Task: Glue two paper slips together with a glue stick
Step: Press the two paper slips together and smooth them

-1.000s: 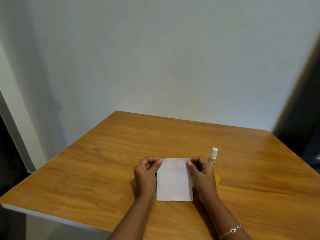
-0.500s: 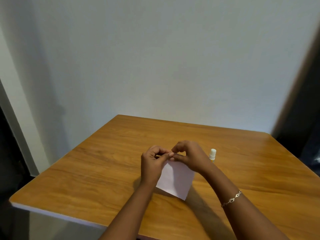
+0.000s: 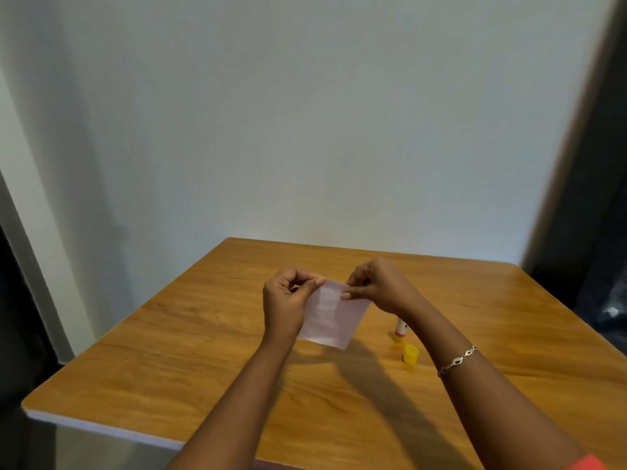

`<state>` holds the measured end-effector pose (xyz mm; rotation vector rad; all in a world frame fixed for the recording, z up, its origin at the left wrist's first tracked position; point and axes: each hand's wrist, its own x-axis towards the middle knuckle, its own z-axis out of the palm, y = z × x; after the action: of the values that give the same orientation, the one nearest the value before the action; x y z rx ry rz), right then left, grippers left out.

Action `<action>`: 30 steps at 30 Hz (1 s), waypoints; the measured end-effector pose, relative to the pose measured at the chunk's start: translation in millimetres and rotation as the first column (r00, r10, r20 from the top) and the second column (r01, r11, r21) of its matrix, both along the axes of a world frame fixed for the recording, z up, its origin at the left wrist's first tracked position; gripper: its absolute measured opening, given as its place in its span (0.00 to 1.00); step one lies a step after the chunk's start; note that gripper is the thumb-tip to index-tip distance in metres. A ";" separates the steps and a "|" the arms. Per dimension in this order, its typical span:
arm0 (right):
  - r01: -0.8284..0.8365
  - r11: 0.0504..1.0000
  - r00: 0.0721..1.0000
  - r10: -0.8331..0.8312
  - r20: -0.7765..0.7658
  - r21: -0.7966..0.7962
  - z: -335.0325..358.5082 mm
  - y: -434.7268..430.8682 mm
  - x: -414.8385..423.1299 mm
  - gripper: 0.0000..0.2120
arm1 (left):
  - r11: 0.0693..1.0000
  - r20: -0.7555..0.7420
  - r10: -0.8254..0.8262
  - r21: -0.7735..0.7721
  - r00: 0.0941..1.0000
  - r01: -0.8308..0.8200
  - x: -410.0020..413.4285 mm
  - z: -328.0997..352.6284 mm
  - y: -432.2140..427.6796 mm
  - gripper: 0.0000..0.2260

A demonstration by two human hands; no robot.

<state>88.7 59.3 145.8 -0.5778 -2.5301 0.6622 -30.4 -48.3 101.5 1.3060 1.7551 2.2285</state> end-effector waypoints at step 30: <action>0.001 0.991 0.943 -0.046 -0.329 -0.133 -18.1 -5.8 11.6 0.05 | 0.955 -0.675 -0.016 -0.229 0.738 -0.189 15.2 26.2 15.5 0.05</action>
<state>100.3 53.5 127.7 -0.4930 -2.1746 0.8462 -15.3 -32.8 127.6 2.1643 2.2657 1.5080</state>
